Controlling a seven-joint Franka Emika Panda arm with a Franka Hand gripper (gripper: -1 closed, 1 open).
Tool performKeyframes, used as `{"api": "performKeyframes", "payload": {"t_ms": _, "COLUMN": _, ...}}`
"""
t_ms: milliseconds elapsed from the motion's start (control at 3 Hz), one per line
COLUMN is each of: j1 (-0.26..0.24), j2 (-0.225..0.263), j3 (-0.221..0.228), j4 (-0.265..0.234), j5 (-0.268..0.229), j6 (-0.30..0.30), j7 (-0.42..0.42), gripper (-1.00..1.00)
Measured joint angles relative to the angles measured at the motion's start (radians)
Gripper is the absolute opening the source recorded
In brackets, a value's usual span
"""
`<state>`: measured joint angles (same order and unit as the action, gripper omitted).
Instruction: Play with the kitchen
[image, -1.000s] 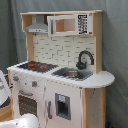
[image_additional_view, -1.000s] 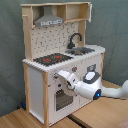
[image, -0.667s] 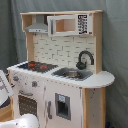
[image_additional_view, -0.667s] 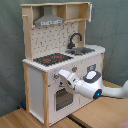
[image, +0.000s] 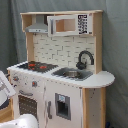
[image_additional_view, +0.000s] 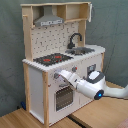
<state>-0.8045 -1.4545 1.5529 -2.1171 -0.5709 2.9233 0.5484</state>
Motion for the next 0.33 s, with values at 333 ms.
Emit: {"api": "performKeyframes", "payload": {"t_ms": 333, "j1": 0.034, "j2": 0.000, "j3": 0.000, "j4": 0.000, "j5": 0.000, "j6": -0.051, "j7": -0.084, "gripper": 1.00}}
